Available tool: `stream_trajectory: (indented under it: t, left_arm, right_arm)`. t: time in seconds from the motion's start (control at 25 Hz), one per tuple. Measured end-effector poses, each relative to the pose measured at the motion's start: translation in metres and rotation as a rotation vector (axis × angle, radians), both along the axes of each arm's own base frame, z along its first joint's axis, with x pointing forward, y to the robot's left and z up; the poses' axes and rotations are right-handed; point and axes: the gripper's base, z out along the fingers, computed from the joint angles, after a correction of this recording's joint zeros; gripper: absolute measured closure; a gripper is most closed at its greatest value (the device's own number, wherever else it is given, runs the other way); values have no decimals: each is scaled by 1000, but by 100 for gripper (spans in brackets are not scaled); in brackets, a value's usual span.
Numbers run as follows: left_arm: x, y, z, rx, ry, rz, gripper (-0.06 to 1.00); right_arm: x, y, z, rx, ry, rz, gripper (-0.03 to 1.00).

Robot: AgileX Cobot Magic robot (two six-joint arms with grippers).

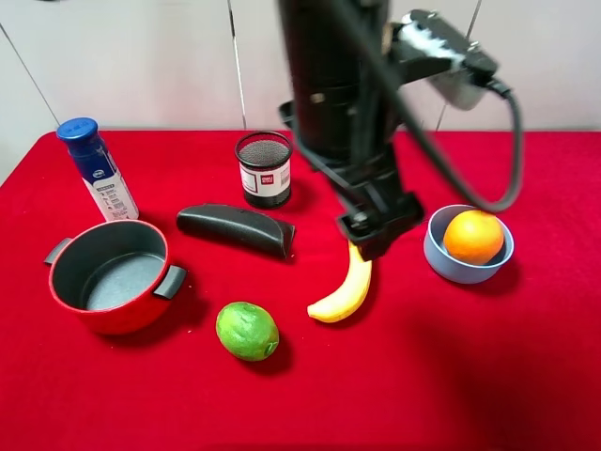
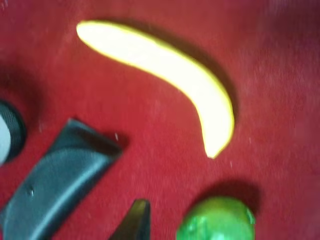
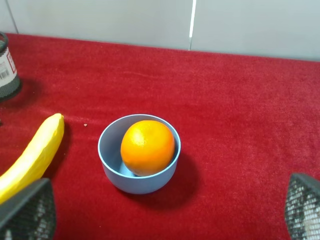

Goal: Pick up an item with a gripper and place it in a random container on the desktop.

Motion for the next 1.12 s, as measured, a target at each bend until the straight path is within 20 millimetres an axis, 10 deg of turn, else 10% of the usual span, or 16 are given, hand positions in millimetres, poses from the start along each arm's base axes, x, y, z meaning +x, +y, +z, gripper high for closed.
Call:
stream_trajectory:
  t: [1.12]
  left_arm:
    - [-62,178,16,21,-28,163,-4]
  right_arm:
    - [0,0,0,0,0,0,27]
